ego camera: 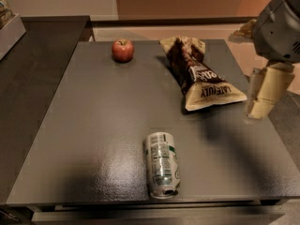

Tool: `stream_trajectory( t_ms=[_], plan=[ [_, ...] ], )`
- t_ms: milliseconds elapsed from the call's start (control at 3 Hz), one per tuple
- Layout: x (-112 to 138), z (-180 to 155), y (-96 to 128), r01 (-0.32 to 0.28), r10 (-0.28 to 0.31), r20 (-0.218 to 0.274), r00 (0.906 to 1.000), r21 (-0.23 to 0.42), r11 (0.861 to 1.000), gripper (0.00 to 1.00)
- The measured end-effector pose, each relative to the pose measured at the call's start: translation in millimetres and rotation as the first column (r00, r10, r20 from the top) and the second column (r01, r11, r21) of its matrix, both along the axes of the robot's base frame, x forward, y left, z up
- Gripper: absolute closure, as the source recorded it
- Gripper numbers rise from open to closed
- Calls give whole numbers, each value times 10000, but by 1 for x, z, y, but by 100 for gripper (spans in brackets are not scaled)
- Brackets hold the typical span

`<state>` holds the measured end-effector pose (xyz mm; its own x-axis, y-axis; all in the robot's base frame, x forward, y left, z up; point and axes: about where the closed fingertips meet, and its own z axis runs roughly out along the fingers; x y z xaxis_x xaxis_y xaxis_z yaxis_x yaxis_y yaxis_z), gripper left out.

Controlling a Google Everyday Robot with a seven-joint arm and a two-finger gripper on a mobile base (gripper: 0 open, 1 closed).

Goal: Pick 7up can

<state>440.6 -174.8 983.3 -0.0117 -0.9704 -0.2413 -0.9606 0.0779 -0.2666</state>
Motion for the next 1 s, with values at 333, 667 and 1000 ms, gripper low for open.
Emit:
stream_trajectory(
  t_ms=[333, 667, 1000],
  plan=[
    [-5, 2, 32, -1753, 1746, 362, 9840, 158, 9844, 0],
    [-16, -2, 60, -3458, 3444, 661, 9365, 110, 9382, 0],
    [-30, -11, 86, -5059, 5048, 868, 8589, -107, 8625, 0]
  ],
)
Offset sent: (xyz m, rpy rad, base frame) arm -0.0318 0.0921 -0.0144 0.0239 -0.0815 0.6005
